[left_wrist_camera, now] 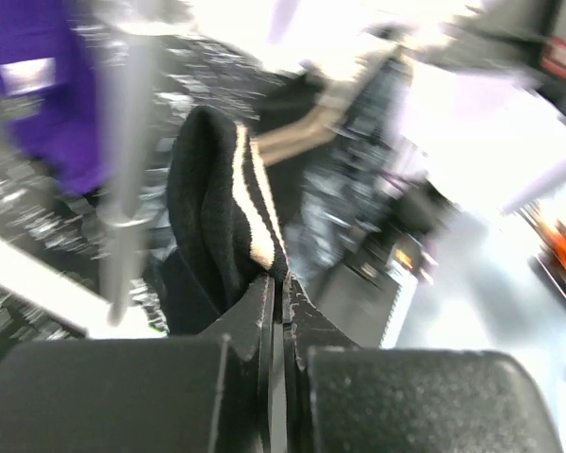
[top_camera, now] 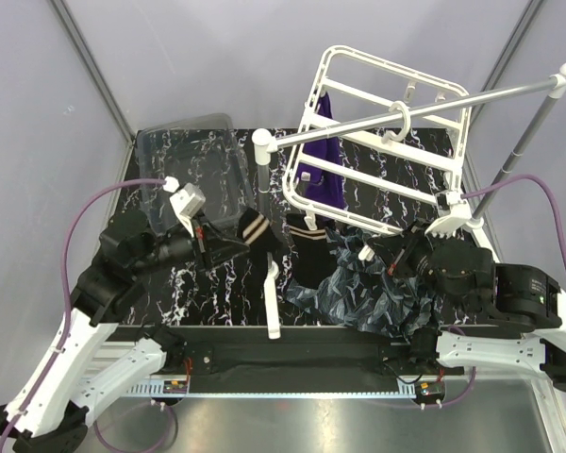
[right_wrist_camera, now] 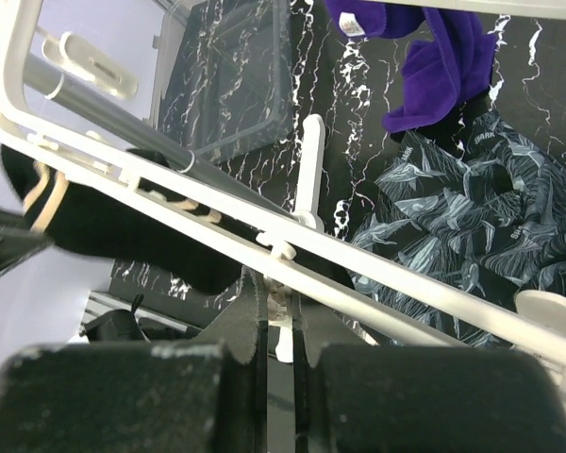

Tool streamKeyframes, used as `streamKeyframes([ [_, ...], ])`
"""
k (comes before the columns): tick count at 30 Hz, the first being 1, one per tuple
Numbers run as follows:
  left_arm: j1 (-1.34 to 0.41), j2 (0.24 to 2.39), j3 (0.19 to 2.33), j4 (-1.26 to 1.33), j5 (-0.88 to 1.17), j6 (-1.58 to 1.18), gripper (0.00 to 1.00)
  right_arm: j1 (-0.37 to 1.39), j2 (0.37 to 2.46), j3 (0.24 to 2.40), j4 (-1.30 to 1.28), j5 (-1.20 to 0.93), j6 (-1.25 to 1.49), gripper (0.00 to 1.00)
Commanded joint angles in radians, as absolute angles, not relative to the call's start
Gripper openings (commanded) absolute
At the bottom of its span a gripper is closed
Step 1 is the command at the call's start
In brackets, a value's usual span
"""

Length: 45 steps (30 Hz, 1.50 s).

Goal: Clip the socks to the hanger
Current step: Clamp the sock onto the hanger.

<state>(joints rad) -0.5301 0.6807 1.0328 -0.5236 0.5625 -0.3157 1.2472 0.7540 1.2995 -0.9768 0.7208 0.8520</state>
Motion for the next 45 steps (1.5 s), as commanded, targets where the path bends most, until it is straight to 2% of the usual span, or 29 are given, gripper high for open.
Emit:
streamKeyframes([
  [1,-0.551,0.686,1.086,-0.468,0.842,-0.232,0.00,1.243,0.778,1.335,-0.927,0.709,0.810,0.00],
  [4,-0.552,0.683,1.109,-0.456,0.972,-0.242,0.00,1.243,0.798,1.342,-0.920,0.695,0.801,0.00],
  [9,-0.552,0.635,1.017,-0.159,1.126,-0.420,0.00,1.244,0.798,1.336,-0.894,0.675,0.796,0.00],
  [11,-0.552,0.655,1.009,-0.085,1.152,-0.452,0.00,1.244,0.802,1.339,-0.890,0.660,0.793,0.00],
  [14,-0.583,0.727,1.048,-0.126,1.149,-0.427,0.00,1.244,0.811,1.351,-0.896,0.647,0.790,0.00],
  [17,-0.691,0.803,1.049,-0.101,1.071,-0.408,0.00,1.244,0.808,1.351,-0.891,0.646,0.788,0.00],
  [21,-0.898,0.946,1.120,-0.147,1.022,-0.309,0.00,1.244,0.805,1.347,-0.891,0.643,0.788,0.00],
  [25,-1.001,1.066,1.222,-0.255,0.956,-0.201,0.00,1.243,0.799,1.345,-0.899,0.635,0.792,0.00],
  [31,-1.028,1.130,1.258,-0.282,1.002,-0.143,0.00,1.244,0.785,1.347,-0.908,0.612,0.775,0.00],
  [38,-1.058,1.262,1.423,-0.604,0.813,0.053,0.00,1.244,0.749,1.338,-0.897,0.578,0.747,0.00],
  [45,-1.065,1.312,1.483,-0.718,0.715,0.120,0.00,1.243,0.744,1.338,-0.894,0.572,0.739,0.00],
])
